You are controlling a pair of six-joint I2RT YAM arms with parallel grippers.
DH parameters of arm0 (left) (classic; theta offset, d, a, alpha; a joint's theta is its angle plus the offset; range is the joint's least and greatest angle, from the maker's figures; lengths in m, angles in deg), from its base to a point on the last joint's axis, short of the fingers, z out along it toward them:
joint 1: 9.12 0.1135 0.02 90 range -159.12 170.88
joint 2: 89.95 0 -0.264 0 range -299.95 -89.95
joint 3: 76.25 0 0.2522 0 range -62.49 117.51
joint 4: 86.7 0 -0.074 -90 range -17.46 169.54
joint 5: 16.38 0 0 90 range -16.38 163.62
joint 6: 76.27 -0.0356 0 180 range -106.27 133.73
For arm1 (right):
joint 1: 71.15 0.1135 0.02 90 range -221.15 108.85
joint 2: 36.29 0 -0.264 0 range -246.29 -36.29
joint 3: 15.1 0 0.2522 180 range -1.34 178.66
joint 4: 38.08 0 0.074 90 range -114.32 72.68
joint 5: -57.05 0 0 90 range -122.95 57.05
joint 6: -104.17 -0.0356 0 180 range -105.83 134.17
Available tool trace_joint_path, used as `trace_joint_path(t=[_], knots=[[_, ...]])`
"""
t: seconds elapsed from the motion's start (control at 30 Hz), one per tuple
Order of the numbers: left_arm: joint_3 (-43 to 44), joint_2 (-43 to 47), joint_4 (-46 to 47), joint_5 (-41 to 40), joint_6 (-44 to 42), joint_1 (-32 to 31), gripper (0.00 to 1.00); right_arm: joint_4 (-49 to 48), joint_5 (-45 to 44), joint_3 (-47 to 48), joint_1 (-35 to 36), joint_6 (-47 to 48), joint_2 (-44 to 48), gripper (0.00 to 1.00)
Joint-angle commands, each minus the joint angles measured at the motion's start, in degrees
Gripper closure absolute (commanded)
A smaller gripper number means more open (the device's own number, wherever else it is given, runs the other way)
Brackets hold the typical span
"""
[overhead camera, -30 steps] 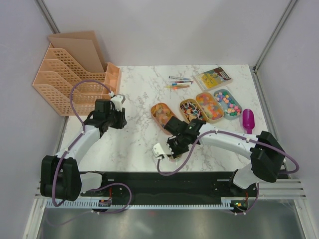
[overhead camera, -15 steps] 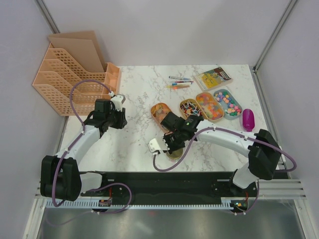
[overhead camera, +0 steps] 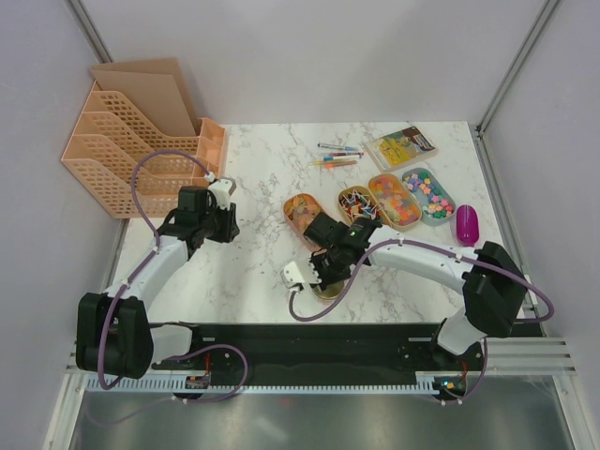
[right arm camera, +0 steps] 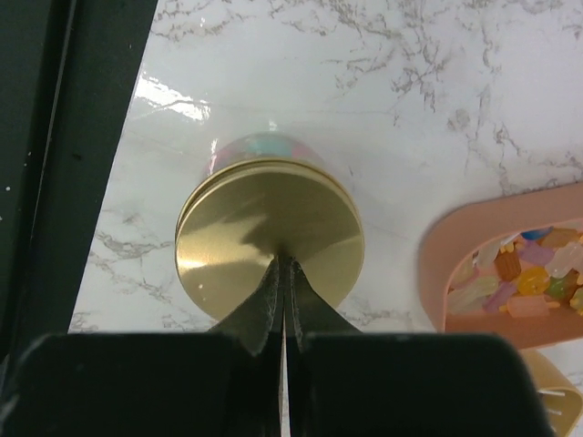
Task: Pack the candies
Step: Close the bottle lid on the packing bottle.
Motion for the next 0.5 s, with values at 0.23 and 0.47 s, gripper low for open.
trace_joint_path(t=[0.23,0.47], knots=[[0.5,-0.7,3.2,1.3,0.9,0.1,0.64,3.6,0.3,-4.1,-0.8,1.1,2.6,1.00],[0.0,-0.1,2.6,1.2,0.4,0.1,0.64,1.4,-1.5,-5.2,-1.3,-0.5,-1.4,1.00]])
